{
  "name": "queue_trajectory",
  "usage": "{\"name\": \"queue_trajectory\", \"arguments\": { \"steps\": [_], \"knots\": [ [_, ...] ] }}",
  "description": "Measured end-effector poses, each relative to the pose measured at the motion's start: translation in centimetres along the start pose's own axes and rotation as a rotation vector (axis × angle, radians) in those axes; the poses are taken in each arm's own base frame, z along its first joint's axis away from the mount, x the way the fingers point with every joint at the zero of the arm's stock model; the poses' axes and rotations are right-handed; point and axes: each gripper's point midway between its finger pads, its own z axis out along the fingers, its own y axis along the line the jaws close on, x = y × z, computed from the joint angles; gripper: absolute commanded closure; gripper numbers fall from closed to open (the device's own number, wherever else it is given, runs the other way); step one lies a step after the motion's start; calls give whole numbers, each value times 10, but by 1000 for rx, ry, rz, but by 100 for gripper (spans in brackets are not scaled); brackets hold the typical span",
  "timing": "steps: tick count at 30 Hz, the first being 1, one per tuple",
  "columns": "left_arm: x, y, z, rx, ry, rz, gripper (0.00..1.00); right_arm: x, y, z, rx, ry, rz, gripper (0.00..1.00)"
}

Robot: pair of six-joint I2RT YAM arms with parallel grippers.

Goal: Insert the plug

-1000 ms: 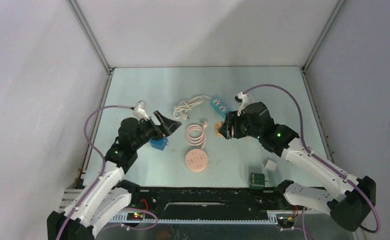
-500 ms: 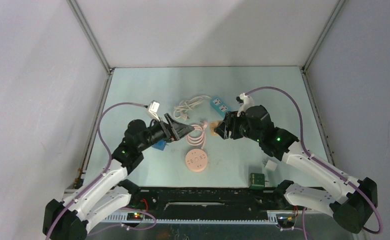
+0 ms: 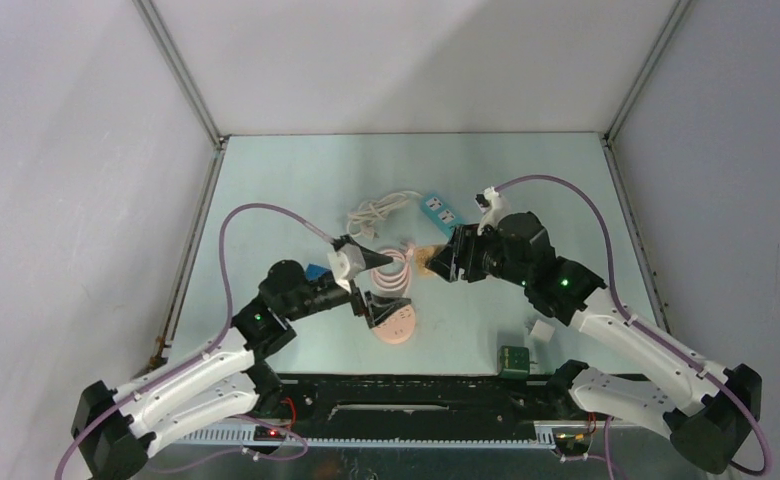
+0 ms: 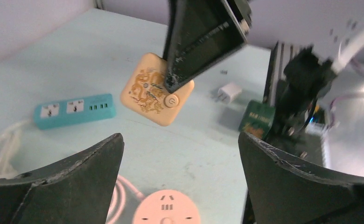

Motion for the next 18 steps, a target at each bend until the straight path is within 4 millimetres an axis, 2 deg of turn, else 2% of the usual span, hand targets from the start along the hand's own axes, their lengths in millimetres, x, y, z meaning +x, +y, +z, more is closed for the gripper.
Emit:
{"name": "queue_trajectory", "arguments": {
  "steps": [4, 9, 18],
  "knots": [
    [11, -8, 9, 91, 60, 222, 4, 2, 5, -4, -22, 9, 8, 54],
    [8, -9, 22, 147, 82, 421, 4, 5, 8, -7, -42, 25, 11, 54],
    [-7, -1, 52, 163, 123, 591, 6, 11, 12, -8, -61, 55, 10, 53]
  ]
}}
